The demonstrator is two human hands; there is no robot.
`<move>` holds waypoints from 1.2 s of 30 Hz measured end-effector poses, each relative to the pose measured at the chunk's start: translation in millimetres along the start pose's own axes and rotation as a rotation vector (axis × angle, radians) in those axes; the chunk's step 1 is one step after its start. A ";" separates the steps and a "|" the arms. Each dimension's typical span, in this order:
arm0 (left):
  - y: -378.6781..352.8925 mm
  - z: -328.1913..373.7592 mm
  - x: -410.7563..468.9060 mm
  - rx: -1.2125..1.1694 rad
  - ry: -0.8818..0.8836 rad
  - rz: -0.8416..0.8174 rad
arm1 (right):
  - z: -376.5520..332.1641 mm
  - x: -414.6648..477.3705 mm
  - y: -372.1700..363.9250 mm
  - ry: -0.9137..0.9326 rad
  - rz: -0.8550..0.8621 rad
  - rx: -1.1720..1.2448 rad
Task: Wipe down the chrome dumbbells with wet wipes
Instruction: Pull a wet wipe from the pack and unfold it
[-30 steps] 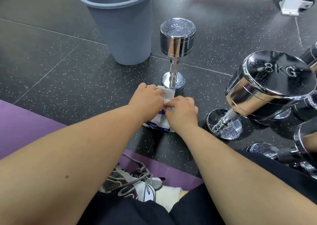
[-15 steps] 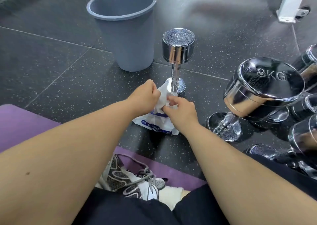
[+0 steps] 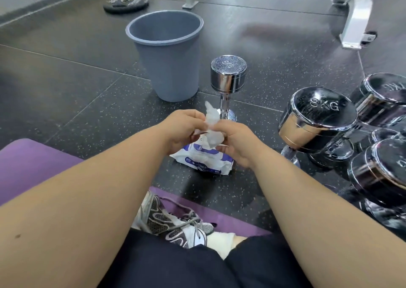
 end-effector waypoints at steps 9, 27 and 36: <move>18.4 -30.1 1.7 0.728 0.142 0.105 | 10.5 -0.1 7.1 -0.021 0.261 0.225; -19.2 -60.8 23.6 1.710 0.026 -0.292 | 28.5 7.2 23.0 -0.003 0.431 0.223; -14.1 -25.9 12.2 1.247 -0.232 0.238 | 20.3 -2.3 26.4 0.012 0.463 0.236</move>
Point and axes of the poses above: each hand's wrist, its own x-axis towards the middle knuckle, its own y-axis out of the back of the hand, z = x × y, the point moved 2 cm from there along x, towards the middle knuckle, and after that the axes turned 8 degrees about -z, right-handed, at the moved point
